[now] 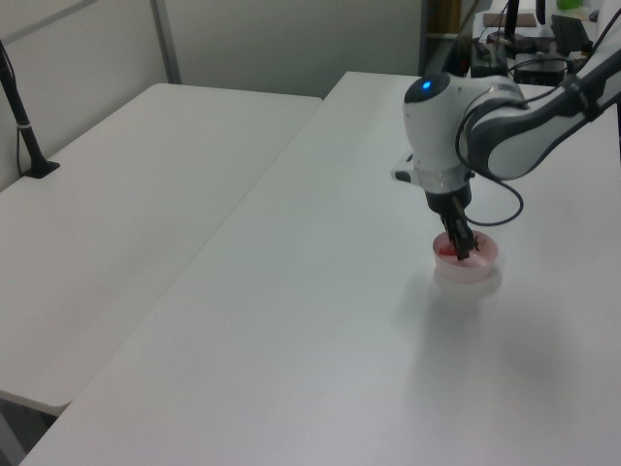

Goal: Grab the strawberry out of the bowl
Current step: 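Lift the strawberry up out of the pink bowl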

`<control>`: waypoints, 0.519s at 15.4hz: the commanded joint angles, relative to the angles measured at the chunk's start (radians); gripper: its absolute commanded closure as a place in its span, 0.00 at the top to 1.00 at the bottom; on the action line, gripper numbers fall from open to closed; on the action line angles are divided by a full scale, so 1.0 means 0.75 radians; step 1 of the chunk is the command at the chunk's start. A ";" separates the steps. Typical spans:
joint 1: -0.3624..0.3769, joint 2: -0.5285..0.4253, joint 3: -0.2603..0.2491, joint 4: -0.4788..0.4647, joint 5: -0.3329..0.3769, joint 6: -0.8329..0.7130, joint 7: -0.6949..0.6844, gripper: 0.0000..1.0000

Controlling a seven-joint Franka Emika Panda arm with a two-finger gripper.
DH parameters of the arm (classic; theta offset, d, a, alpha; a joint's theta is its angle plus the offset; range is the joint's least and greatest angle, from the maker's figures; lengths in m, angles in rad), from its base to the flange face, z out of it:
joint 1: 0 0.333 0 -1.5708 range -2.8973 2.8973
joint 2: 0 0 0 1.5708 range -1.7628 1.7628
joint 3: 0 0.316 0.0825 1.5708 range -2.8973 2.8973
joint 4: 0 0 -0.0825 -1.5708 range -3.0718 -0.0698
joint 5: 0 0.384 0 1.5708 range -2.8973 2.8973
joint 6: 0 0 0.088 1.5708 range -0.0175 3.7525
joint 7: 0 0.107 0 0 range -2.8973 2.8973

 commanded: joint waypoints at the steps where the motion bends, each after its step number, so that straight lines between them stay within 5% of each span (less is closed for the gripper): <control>1: -0.026 -0.144 0.012 0.061 0.068 -0.127 0.026 0.38; 8: -0.449 -0.167 0.121 0.370 0.140 -0.225 0.175 0.38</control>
